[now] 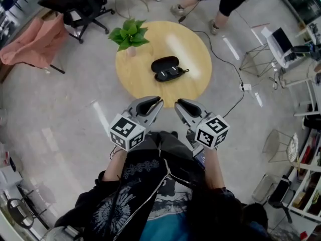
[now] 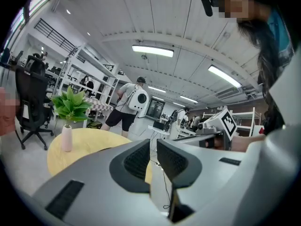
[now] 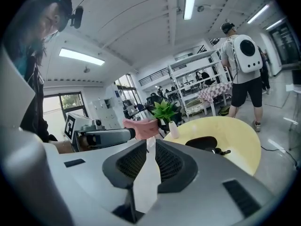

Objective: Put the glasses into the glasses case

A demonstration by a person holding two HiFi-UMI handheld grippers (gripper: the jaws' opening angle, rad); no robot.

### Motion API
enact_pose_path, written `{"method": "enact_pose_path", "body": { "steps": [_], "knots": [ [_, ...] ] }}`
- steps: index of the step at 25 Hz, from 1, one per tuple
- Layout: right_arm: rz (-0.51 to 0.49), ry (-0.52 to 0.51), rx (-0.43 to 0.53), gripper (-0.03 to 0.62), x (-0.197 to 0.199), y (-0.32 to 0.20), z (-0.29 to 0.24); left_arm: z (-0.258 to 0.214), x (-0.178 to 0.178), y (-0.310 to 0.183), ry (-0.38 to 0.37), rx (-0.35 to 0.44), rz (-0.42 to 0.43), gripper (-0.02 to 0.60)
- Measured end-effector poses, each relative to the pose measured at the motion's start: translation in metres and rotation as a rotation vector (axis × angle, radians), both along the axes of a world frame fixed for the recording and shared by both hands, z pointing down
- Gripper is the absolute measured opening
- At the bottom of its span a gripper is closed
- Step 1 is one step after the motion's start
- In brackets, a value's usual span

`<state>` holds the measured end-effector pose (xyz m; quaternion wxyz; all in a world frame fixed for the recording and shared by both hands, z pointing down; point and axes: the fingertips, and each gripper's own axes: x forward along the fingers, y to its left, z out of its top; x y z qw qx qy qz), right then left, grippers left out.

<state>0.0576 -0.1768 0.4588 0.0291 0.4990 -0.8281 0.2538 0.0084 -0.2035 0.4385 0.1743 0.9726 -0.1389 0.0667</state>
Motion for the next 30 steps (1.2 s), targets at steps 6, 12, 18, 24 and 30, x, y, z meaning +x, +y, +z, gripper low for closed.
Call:
{"method": "enact_pose_path", "body": {
  "steps": [6,12,18,24,30],
  "knots": [
    [-0.024,-0.003,0.01,0.072,0.006,0.008,-0.004,-0.006,-0.001,0.005,0.013,0.01,-0.048,0.046],
    [-0.091,0.003,0.012,0.072,0.009,0.032,-0.002,-0.006,0.0,0.027,-0.005,0.009,-0.125,0.046],
    [-0.175,0.029,0.033,0.072,0.024,0.087,-0.001,-0.004,0.02,0.087,-0.028,0.018,-0.181,0.046],
    [-0.251,0.037,0.046,0.072,0.04,0.153,-0.001,-0.002,0.04,0.157,-0.025,0.007,-0.243,0.046],
    [-0.278,0.014,0.071,0.069,0.056,0.202,-0.004,-0.001,0.065,0.216,-0.049,0.038,-0.239,0.046]
  ]
}}
